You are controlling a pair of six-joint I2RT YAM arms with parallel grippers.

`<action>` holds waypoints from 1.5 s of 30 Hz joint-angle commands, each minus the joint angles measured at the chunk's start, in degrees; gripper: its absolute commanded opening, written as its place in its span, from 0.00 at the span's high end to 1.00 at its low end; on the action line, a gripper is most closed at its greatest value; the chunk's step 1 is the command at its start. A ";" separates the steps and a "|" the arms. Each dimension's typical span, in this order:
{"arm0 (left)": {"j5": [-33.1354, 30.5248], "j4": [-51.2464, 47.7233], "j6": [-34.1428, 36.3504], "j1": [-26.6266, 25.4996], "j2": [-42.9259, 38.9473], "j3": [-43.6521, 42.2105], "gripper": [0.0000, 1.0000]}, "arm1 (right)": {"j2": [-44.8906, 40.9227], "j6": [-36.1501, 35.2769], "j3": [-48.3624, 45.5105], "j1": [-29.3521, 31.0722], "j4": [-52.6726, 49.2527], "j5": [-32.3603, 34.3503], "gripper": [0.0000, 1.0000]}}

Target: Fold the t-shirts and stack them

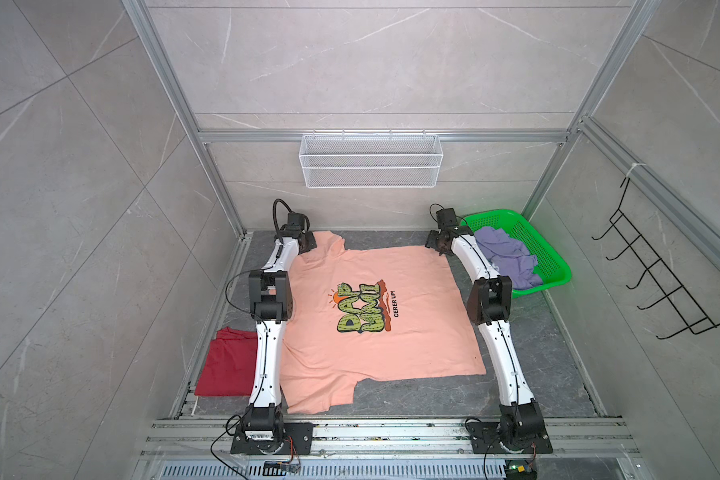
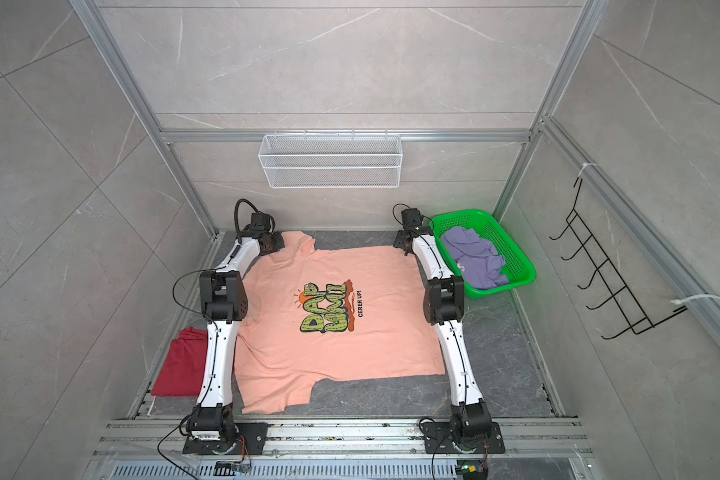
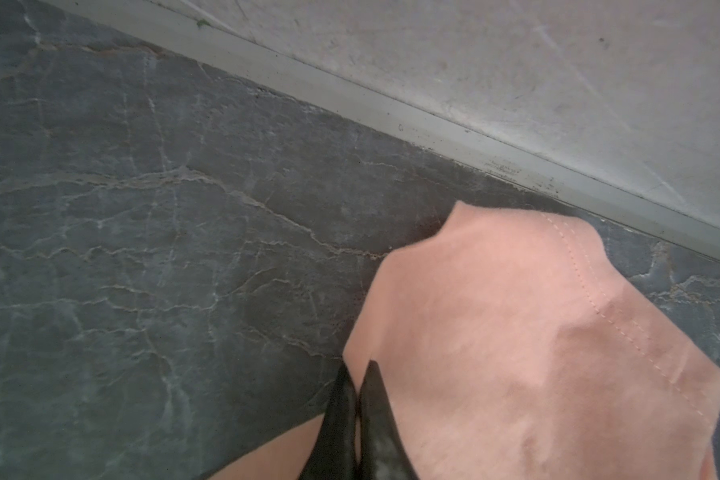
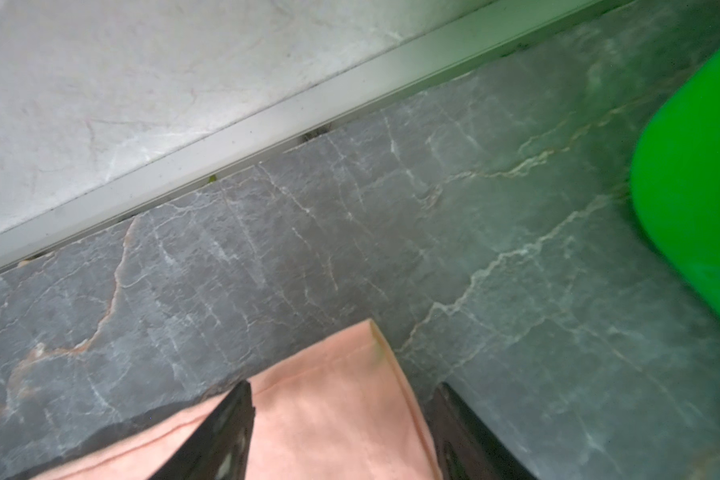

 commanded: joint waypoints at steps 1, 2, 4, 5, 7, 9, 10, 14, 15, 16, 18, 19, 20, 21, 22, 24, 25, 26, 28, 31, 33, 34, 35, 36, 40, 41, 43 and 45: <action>0.72 -2.56 1.01 0.13 -2.77 -1.48 1.00 | 2.79 0.16 2.70 -0.07 -1.88 -3.33 0.35; 1.01 -2.48 1.05 0.13 -2.85 -1.63 1.00 | 3.02 0.38 3.09 -0.07 -1.89 -4.04 0.36; 1.50 -2.23 1.22 0.13 -3.19 -2.18 1.00 | 3.37 0.84 3.15 -0.16 -1.32 -5.69 0.44; 1.64 -2.04 1.33 0.12 -3.47 -2.66 1.00 | 3.39 1.22 3.12 -0.22 -1.34 -5.95 0.51; 1.74 -1.60 1.54 0.10 -3.88 -3.39 1.00 | 3.36 1.80 2.94 -0.34 -1.56 -5.52 0.63; 1.78 -1.35 1.78 0.13 -4.23 -3.79 1.00 | 3.15 2.29 2.45 -0.54 -1.49 -5.43 0.72; 1.80 -1.25 1.89 0.12 -4.25 -3.85 1.00 | 2.97 2.55 2.08 -0.65 -1.47 -5.13 0.75; 1.79 -0.81 2.04 0.17 -4.25 -3.89 1.00 | 1.65 1.87 0.65 -0.67 -1.21 -2.65 0.86; 1.74 -0.65 2.03 0.13 -4.30 -3.90 1.00 | 1.13 1.36 0.19 -0.67 -1.00 -1.71 0.87; 1.59 -0.41 2.07 0.12 -4.32 -3.97 1.00 | 0.59 0.82 -0.09 -0.69 -0.80 -1.00 0.88; 1.01 0.31 2.02 0.28 -4.25 -3.99 1.00 | -0.84 -1.09 -1.10 -0.69 0.44 0.15 0.91; 0.84 0.58 2.19 0.28 -4.25 -4.00 1.00 | -1.65 -2.13 -1.89 -0.65 1.42 0.33 0.93; 0.73 1.16 2.21 0.30 -4.39 -4.07 1.00 | -2.63 -3.37 -2.88 -0.63 2.89 0.53 0.94; 0.55 1.72 2.39 0.39 -4.50 -4.20 1.00 | -3.66 -4.72 -4.02 -0.66 4.34 0.55 0.96; 0.40 2.44 2.45 0.45 -4.69 -4.37 1.00 | -4.69 -5.98 -5.12 -0.63 5.67 0.64 0.98; 0.73 4.05 2.51 0.82 -5.19 -4.75 1.00 | -6.68 -8.59 -6.86 -0.65 8.08 1.08 1.00; 0.91 4.84 2.46 0.99 -5.73 -5.14 1.00 | -7.68 -9.49 -8.62 -0.61 8.76 1.61 1.00; 0.70 5.63 2.43 1.09 -6.26 -5.72 1.00 | -8.52 -10.40 -9.41 -0.64 9.18 2.05 1.00; 0.42 8.46 2.39 1.37 -8.46 -8.13 1.00 | -10.41 -11.99 -11.05 -0.69 10.12 2.57 1.00; 2.98 11.52 1.14 2.09 -11.87 -11.10 1.00 | -13.40 -13.99 -13.78 -0.69 11.37 3.09 1.00; 4.25 12.18 0.78 2.45 -13.94 -12.09 1.00 | -15.65 -14.73 -16.04 -0.71 12.31 3.17 1.00; 4.16 12.81 1.00 2.50 -15.31 -12.96 1.00 | -16.91 -14.95 -17.31 -0.67 12.89 3.10 1.00; 3.90 13.44 1.39 2.52 -16.62 -14.02 1.00 | -17.93 -15.30 -18.72 -0.70 13.55 2.96 1.00; 3.60 13.84 1.77 2.68 -17.80 -15.13 1.00 | -18.78 -15.47 -19.83 -0.73 13.99 2.92 1.00; 2.17 15.22 3.16 2.76 -24.14 -21.79 1.00 | -22.47 -16.39 -26.43 -0.80 16.09 3.09 1.00; 1.84 15.93 3.23 2.76 -25.58 -23.69 1.00 | -23.49 -16.54 -28.09 -0.80 16.63 3.18 1.00; 0.87 17.48 3.51 2.69 -29.41 -29.27 1.00 | -25.98 -17.22 -32.65 -0.95 18.37 2.93 1.00; 0.11 18.80 3.52 2.69 -33.06 -34.68 1.00 | -28.43 -17.55 -37.12 -1.17 19.94 2.46 1.00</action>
